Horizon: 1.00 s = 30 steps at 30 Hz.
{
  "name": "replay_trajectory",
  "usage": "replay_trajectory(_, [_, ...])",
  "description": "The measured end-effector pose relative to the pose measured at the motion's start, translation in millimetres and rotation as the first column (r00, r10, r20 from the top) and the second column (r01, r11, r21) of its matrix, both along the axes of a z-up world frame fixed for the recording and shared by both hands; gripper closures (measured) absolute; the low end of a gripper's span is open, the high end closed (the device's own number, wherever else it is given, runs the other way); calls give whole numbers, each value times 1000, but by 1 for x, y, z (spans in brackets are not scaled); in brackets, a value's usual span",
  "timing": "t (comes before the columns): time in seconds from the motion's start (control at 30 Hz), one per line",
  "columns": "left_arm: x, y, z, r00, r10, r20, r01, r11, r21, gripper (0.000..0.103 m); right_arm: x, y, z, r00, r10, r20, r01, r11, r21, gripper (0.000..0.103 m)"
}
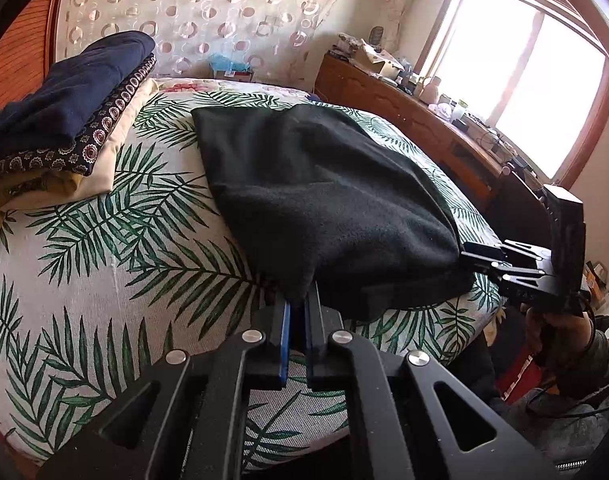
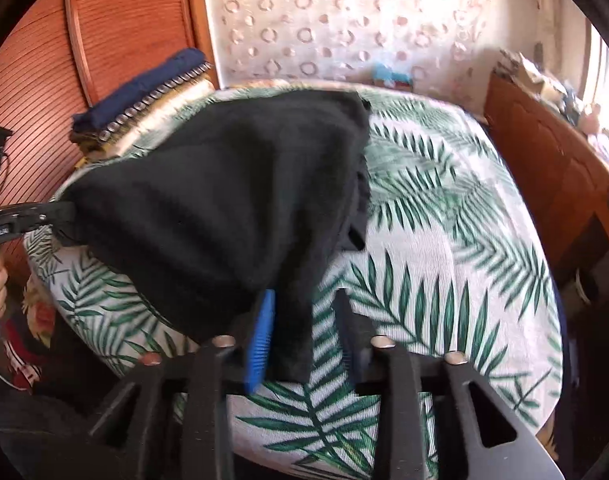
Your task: Fold small clothes
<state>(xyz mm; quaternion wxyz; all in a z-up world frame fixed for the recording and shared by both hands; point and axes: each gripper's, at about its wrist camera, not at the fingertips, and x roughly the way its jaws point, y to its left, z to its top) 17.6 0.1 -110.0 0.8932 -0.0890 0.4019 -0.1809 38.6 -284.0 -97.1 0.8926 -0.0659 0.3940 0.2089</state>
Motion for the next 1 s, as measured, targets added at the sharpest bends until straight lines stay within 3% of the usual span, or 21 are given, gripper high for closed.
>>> replay_trajectory(0.2, [0,-1,-5,1000,-9,-15,9,1000,-1,97,-2,-3,-1,998,44,-40,-41,996,82,60])
replay_trajectory(0.3, [1,-2,-7,1000,-12,-21,11,1000,-7,97,-4,10,-4,996,82,-19,-81,996,35,61])
replay_trajectory(0.4, [2,-4,-7,1000,-21,-20,21,1000,-16,97,-6,16,-6,992,125,-7,-125,991,38,90])
replay_trajectory(0.5, [3,-4,-1,999,-37,-4,37,998,-48,97,-2,14,-4,989,145,-8,-144,988,63,93])
replay_trajectory(0.6, [6,-2,19,998,-36,49,39,997,-70,97,3,1,12,988,151,25,-153,975,160,93])
replay_trajectory(0.73, [26,5,54,991,-3,134,14,996,-88,97,18,-20,56,983,139,123,-165,957,238,94])
replay_trajectory(0.87, [66,12,76,982,38,185,-23,996,-82,97,54,-27,93,970,119,213,-171,955,244,94])
replay_trajectory(1.0, [116,18,79,983,71,168,-58,995,-83,97,106,-18,97,969,106,223,-155,964,217,94])
